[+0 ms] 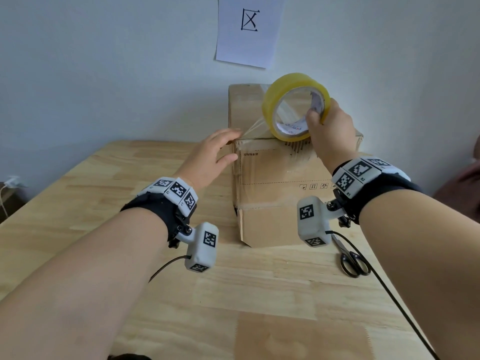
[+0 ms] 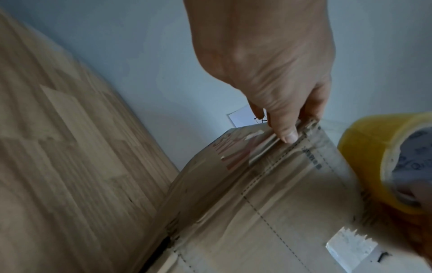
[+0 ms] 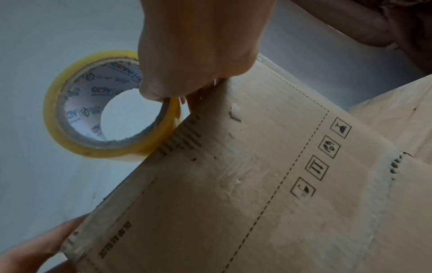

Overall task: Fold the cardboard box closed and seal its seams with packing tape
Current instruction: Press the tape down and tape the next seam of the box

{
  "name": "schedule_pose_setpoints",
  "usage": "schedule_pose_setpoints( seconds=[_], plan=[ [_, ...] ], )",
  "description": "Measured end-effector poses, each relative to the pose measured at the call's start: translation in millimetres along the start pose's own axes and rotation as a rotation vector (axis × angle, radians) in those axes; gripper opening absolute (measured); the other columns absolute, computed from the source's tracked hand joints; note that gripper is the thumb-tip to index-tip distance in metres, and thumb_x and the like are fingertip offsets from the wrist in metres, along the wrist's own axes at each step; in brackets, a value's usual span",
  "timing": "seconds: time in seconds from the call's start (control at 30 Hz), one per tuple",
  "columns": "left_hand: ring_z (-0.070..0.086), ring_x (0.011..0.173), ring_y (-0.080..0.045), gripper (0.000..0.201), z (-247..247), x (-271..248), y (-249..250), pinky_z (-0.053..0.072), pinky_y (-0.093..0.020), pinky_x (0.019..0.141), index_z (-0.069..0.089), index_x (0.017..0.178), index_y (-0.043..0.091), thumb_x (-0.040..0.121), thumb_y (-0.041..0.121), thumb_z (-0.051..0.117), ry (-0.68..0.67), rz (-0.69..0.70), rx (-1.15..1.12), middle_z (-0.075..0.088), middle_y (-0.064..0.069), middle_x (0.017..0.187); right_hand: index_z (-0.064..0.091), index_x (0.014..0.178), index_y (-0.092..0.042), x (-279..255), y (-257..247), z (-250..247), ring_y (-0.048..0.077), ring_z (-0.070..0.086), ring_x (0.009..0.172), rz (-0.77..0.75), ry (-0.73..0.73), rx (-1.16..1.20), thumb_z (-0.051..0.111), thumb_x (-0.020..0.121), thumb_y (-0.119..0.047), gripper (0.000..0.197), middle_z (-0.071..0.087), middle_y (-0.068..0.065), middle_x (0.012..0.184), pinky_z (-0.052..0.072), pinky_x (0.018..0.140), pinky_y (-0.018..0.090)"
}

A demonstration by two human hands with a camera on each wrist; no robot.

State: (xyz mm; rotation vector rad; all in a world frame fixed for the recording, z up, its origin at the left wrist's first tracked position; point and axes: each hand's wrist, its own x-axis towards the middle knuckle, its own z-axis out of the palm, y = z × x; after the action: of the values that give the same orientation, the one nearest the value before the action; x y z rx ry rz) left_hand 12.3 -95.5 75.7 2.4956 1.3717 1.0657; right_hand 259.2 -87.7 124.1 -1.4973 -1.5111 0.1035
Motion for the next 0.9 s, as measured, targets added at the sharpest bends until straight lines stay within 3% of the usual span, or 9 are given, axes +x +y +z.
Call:
schedule_pose_setpoints(
  seconds=[0.17,0.33,0.43,0.53,0.67,0.73,0.8,0.87,0.9],
  plan=[
    [0.034,0.135,-0.020,0.063,5,-1,4,0.020,-0.029,0.114,0.037,0.138,0.009,0.085,0.024,0.066,-0.076,-0.010,0.163,0.035,-0.008,0.146,0.052,0.125,-0.006,-2,-2,1,0.003,0.038,0.054,-0.010,0.006,-0.005,0.042,0.094,-0.020,0.036,0.042,-0.008,0.063,0.025,0.046,0.017],
    [0.050,0.119,-0.012,0.035,-9,10,12,0.029,-0.022,0.101,0.060,0.116,0.013,0.085,0.028,0.066,0.016,-0.054,0.007,0.056,0.002,0.127,0.051,0.126,-0.005,-1,-2,-5,0.006,0.038,0.052,-0.027,-0.026,-0.015,0.041,0.095,-0.020,0.036,0.041,-0.006,0.062,0.026,0.044,0.020],
    [0.055,0.110,-0.011,0.028,-14,13,13,0.033,-0.021,0.098,0.068,0.109,0.013,0.085,0.026,0.067,0.057,-0.058,-0.077,0.062,0.004,0.116,0.053,0.113,-0.012,-1,-2,-6,0.013,0.039,0.053,-0.044,-0.049,-0.018,0.041,0.094,-0.020,0.023,0.041,-0.004,0.061,0.027,0.045,0.021],
    [0.057,0.110,-0.013,0.034,-13,13,13,0.035,-0.020,0.097,0.067,0.117,0.015,0.085,0.025,0.068,0.105,-0.049,-0.065,0.065,0.000,0.118,0.048,0.095,-0.013,-1,2,-6,0.018,0.040,0.056,-0.037,-0.082,0.012,0.041,0.094,-0.022,0.011,0.041,-0.003,0.061,0.030,0.045,0.024],
    [0.057,0.115,-0.015,0.033,-7,12,11,0.035,-0.022,0.102,0.066,0.118,0.014,0.087,0.021,0.067,0.134,0.019,-0.026,0.065,-0.003,0.121,0.050,0.124,-0.012,-2,5,-9,0.011,0.042,0.054,-0.055,-0.103,0.090,0.042,0.096,-0.024,0.031,0.045,-0.006,0.066,0.035,0.045,0.018],
    [0.052,0.118,-0.011,0.028,-2,12,10,0.032,-0.023,0.105,0.068,0.114,0.011,0.087,0.017,0.066,0.156,0.031,-0.044,0.065,-0.005,0.122,0.050,0.119,-0.015,-2,6,-10,0.012,0.044,0.057,-0.068,-0.110,0.104,0.042,0.096,-0.024,0.025,0.046,-0.008,0.068,0.032,0.042,0.012],
    [0.047,0.121,-0.008,0.027,0,12,11,0.030,-0.024,0.108,0.067,0.114,0.008,0.088,0.014,0.064,0.152,0.038,-0.055,0.063,-0.006,0.124,0.047,0.115,-0.020,-3,6,-10,0.012,0.044,0.058,-0.064,-0.116,0.106,0.042,0.096,-0.023,0.019,0.046,-0.008,0.070,0.034,0.045,0.015],
    [0.050,0.122,-0.009,0.027,-3,12,13,0.032,-0.023,0.108,0.066,0.117,0.009,0.090,0.013,0.062,0.119,0.046,-0.036,0.062,-0.005,0.125,0.044,0.126,-0.017,-3,3,-12,0.008,0.048,0.062,-0.059,-0.113,0.151,0.043,0.096,-0.020,0.030,0.050,-0.008,0.077,0.041,0.054,0.023],
    [0.053,0.121,-0.012,0.027,-4,12,15,0.033,-0.023,0.107,0.065,0.118,0.011,0.091,0.014,0.060,0.101,0.053,-0.009,0.062,-0.004,0.125,0.039,0.134,-0.019,-3,1,-12,0.008,0.050,0.071,-0.078,-0.102,0.191,0.043,0.095,-0.015,0.040,0.052,-0.008,0.090,0.045,0.061,0.024]
  ],
)
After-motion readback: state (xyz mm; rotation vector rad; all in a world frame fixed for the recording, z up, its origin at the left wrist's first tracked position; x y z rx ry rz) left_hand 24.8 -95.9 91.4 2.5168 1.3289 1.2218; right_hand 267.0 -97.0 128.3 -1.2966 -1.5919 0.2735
